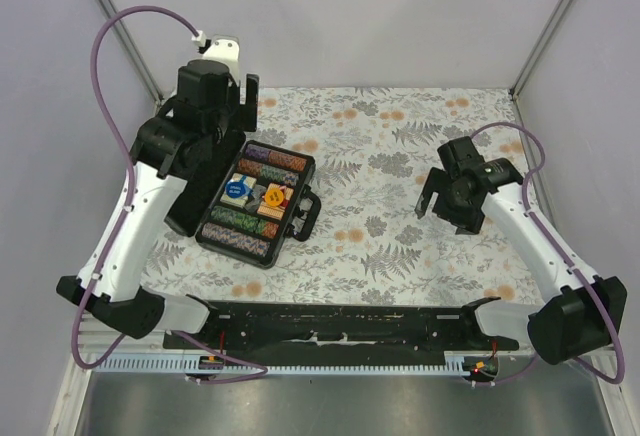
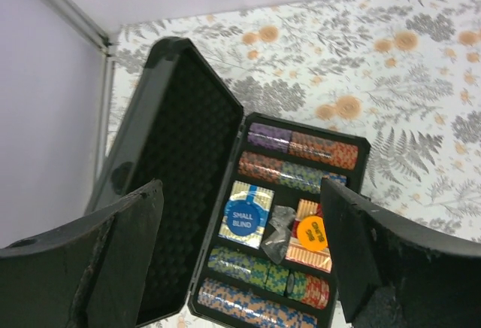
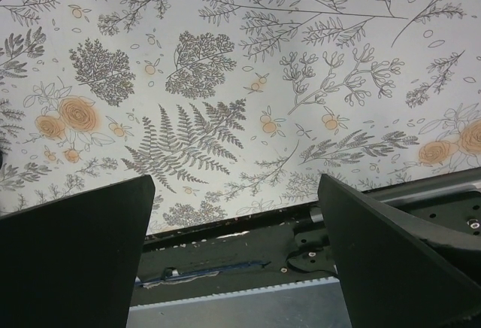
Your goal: Pack up texas hold em set
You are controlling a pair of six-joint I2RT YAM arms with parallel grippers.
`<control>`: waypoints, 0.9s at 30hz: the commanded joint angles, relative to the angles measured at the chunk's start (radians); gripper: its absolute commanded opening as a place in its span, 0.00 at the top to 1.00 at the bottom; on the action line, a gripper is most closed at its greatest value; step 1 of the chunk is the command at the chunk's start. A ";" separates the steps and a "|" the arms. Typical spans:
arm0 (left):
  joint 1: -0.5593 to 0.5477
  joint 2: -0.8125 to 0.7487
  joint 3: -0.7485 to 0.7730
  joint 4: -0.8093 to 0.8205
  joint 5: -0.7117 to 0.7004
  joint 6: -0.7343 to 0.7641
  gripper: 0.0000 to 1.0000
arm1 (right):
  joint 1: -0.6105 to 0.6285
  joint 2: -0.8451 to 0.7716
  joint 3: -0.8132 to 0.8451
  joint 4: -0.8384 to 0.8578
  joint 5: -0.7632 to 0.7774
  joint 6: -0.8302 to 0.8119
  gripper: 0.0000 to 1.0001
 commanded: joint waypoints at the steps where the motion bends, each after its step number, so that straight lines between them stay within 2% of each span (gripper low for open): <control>1: 0.032 0.012 0.093 -0.063 -0.099 0.048 0.09 | -0.006 -0.012 -0.030 0.070 -0.032 -0.033 0.02; 7: 0.096 0.041 0.134 -0.089 -0.100 0.059 0.08 | -0.004 -0.020 -0.062 0.122 -0.088 -0.044 0.02; 12: 0.119 0.064 0.131 -0.093 -0.160 0.080 0.08 | -0.006 -0.026 -0.079 0.149 -0.127 -0.049 0.02; 18: 0.147 0.084 0.087 -0.121 -0.235 0.071 0.08 | -0.006 -0.038 -0.085 0.149 -0.127 -0.061 0.02; 20: 0.170 0.087 0.065 -0.121 -0.246 0.025 0.08 | -0.004 -0.045 -0.090 0.149 -0.127 -0.062 0.02; 27: 0.274 0.104 -0.014 -0.120 -0.223 -0.041 0.08 | -0.004 -0.052 -0.091 0.145 -0.156 -0.070 0.02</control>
